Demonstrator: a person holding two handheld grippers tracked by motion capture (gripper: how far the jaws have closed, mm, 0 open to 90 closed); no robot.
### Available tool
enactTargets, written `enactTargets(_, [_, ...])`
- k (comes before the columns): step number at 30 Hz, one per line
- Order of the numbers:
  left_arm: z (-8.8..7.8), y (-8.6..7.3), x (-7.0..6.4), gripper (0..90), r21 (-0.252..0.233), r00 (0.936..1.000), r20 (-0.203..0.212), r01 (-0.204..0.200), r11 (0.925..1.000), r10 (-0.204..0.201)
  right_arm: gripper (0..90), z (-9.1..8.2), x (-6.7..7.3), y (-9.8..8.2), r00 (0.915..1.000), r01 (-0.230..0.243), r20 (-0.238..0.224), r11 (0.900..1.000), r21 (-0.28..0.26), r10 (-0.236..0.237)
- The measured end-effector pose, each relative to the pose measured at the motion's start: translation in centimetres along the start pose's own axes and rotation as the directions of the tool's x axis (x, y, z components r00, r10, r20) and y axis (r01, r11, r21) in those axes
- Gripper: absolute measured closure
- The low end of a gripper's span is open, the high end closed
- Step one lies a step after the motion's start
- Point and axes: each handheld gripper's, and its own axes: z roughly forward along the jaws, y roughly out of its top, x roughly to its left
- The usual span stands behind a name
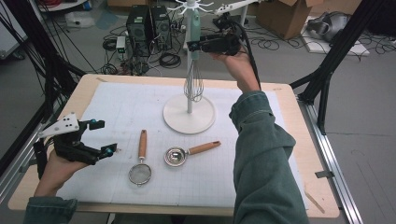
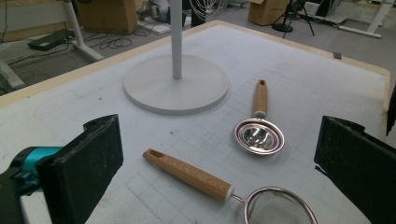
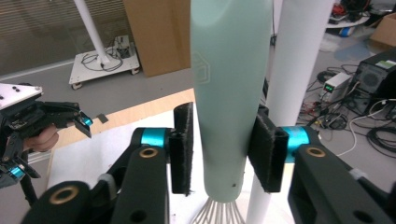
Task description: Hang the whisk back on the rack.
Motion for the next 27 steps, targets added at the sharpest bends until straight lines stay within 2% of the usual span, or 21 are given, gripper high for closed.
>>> enactTargets(3, [-0.1,-0.1,0.2,1.7,-0.001,1.0,0.001,0.005,1.0,-0.005,60.8,-0.4,0.1,0.0,1.0,-0.007,0.003,1.0,-0.004,0.007])
enactTargets(14, [-0.2,-0.3,0.3,1.8,0.001,0.9999,-0.002,0.011,0.9999,-0.011,58.6,-2.7,0.0,-0.8,0.9992,-0.036,-0.019,0.996,-0.084,0.035])
enactTargets(17, [-0.1,-0.3,0.3,1.8,0.0,0.9999,-0.002,0.015,0.9999,-0.015,60.5,-3.2,0.1,-1.0,0.9993,-0.033,-0.019,0.996,-0.083,0.032])
enactTargets(21, [0.0,-0.2,0.2,1.7,0.003,0.9999,-0.001,0.012,0.9999,-0.012,68.8,-4.0,0.2,-1.2,0.9989,-0.039,-0.03,0.995,-0.09,0.037])
enactTargets(27, [0.2,-0.2,0.2,1.8,0.01,1.0,0.005,0.006,0.9999,-0.007,84.6,-5.0,0.7,-0.8,0.9994,-0.006,-0.034,0.996,-0.087,0.003])
